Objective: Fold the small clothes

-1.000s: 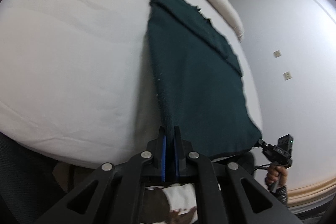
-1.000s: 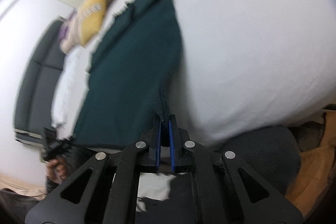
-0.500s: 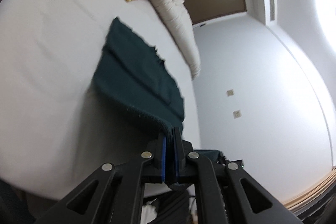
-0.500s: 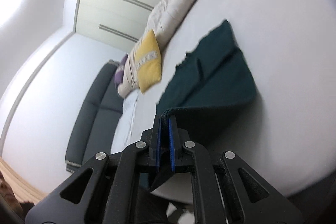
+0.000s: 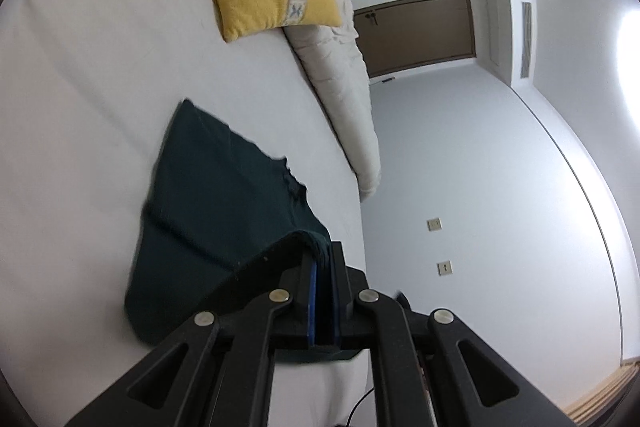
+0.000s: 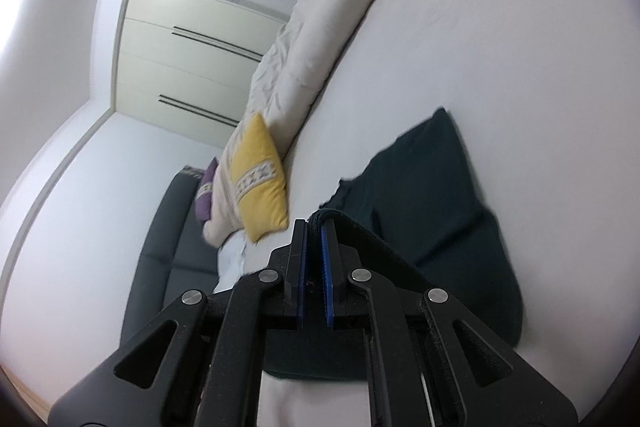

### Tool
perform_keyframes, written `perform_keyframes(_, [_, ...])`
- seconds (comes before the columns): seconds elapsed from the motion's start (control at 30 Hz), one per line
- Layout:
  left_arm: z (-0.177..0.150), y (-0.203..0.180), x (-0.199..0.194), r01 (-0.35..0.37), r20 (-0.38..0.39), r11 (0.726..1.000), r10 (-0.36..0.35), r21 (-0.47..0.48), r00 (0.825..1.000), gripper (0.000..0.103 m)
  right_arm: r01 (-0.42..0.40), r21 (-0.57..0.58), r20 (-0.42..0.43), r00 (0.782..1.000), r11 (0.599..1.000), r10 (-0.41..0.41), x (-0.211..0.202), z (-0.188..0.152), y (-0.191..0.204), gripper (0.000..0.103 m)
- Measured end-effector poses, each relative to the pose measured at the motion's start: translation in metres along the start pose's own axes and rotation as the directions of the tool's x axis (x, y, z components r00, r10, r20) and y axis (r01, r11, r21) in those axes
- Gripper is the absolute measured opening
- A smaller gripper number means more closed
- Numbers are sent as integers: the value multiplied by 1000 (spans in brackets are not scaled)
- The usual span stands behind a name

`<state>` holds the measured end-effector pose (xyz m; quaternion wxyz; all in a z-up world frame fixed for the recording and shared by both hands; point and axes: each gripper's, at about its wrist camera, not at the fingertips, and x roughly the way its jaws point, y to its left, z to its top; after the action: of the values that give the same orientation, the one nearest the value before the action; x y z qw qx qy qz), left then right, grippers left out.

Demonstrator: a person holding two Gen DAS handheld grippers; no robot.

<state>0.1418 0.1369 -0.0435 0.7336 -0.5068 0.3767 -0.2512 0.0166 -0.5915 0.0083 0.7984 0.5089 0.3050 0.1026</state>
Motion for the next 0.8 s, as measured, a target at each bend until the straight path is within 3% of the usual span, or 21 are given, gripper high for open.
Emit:
perform_keyframes(0.47, [91,59,103,-126,-2,989,126,-71,992,7,169,42,9,985,985,-170,143,67,-59,5])
perform_keyframes(0.6, [107,75,129,-192,-3,980,192,-53,981,9,266,5,-17,964,964,-266,190,83,-77,9])
perform_keyframes(0.63, [112,80,136,-217,-2,975,217,-57,976,13,310,-28,-26,950,950,-311,204,85,-80,9])
perform_keyframes(0.7, [116,85,140,-231,-1,970,232,-72,973,49,341,-41,-29,939,939,-342,220,87,-89,10])
perform_keyframes(0.77, [118,84,138,-228,25,972,230,-57,973,55,333,-23,-14,943,943,-334,223,88,-97,11])
perform_keyframes(0.8, [117,81,137,-227,25,973,229,-49,973,55,325,-15,5,946,946,-325,222,88,-100,18])
